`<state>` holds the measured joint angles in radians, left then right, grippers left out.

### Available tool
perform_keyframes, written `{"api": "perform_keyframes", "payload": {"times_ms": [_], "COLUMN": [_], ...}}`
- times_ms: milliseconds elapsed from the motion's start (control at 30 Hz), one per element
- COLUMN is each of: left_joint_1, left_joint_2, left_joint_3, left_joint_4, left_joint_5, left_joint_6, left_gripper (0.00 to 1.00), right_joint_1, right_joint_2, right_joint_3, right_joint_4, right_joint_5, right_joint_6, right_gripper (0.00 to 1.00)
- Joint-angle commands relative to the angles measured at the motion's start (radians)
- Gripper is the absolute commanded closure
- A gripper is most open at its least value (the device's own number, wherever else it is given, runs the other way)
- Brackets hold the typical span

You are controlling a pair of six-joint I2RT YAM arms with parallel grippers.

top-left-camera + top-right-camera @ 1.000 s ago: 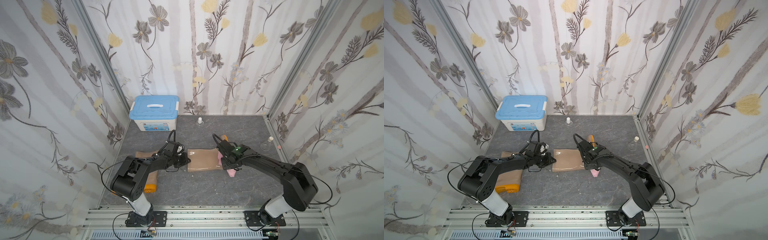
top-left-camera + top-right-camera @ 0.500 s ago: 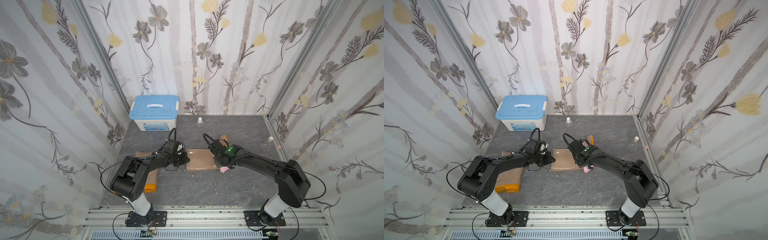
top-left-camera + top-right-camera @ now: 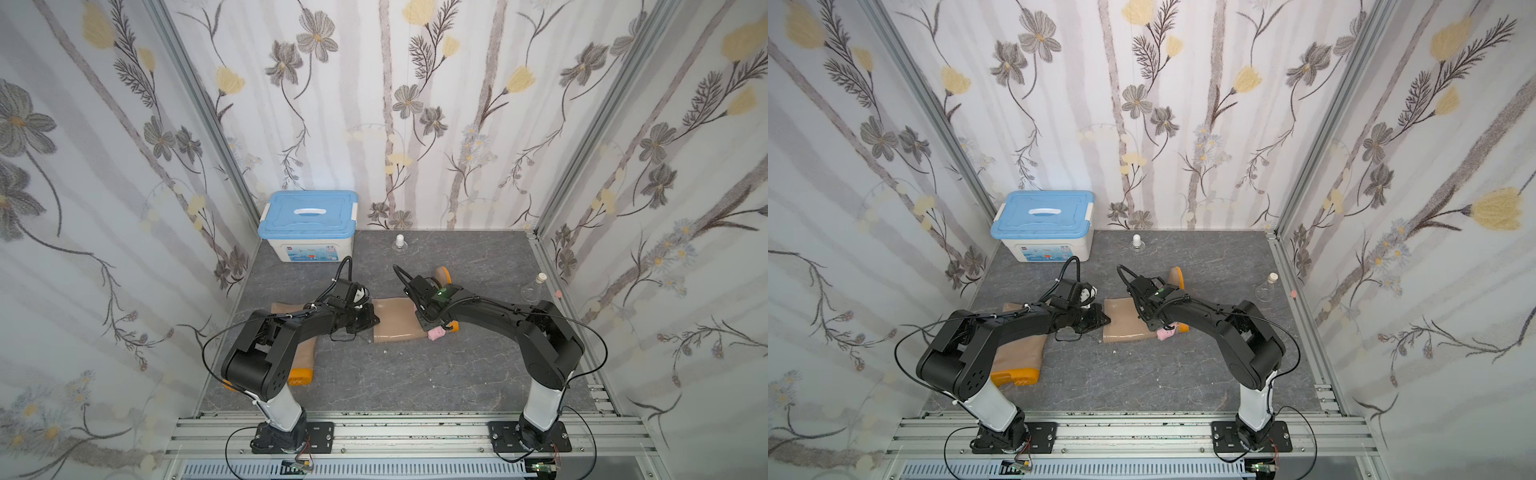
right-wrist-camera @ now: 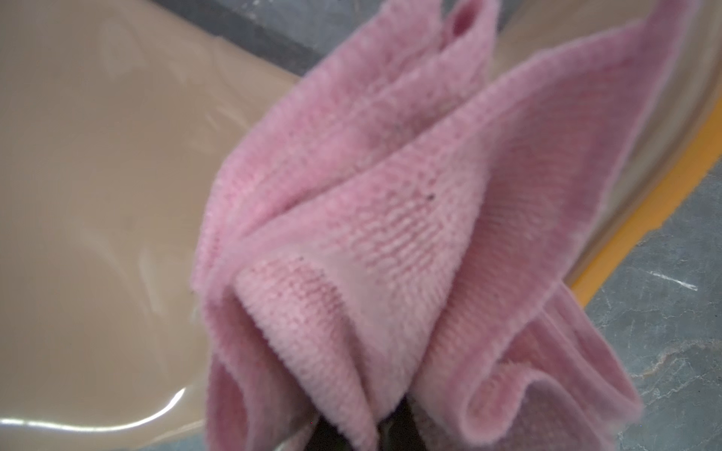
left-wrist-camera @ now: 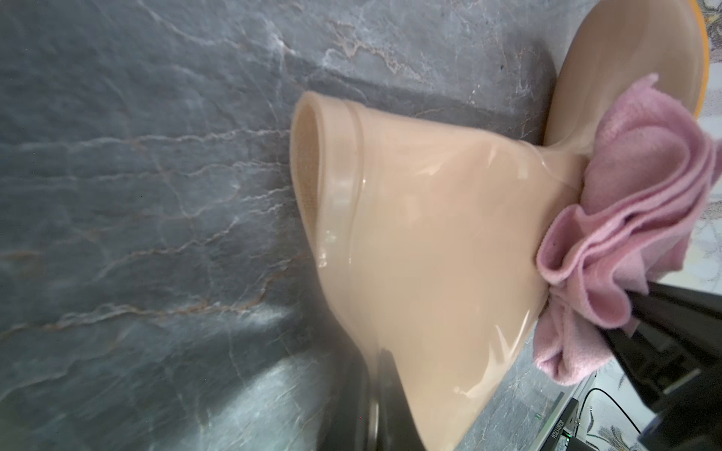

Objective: Wipe the rubber boots with a cloth
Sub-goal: Wipe the dirt off the rubber boot.

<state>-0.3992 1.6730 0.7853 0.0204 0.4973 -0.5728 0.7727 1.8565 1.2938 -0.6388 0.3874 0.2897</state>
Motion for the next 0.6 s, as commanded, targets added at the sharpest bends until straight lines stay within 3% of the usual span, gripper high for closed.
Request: {"api": "perform_keyframes", "payload": {"times_ms": [0,333,567], "left_joint_1": [0.000,0.001,0.000], "left_joint_2": [0.000,0.009,0.031], "left_joint_3": [0.000,0.005,0.003], "left_joint_4": [-0.013,-0.028,-0.026], "left_joint_5": [0.004,-0.005,0.003], "left_joint_6": [0.022,0.036,0.037], "left_gripper": [1.00,1.00,1.00], "right_joint_1": [-0.027,-0.094,-0.131], "right_joint_2": [0.027,0.195,0.378], "right_joint_3": [0.050,0.299,0.557], "right_joint_4": [0.028,0.001,-0.069], "right_joint_5": [0.055,0.051,0.031], "right_joint_6": [-0.037,-0.111,-0.127], "right_gripper": [1.00,1.00,1.00]}}
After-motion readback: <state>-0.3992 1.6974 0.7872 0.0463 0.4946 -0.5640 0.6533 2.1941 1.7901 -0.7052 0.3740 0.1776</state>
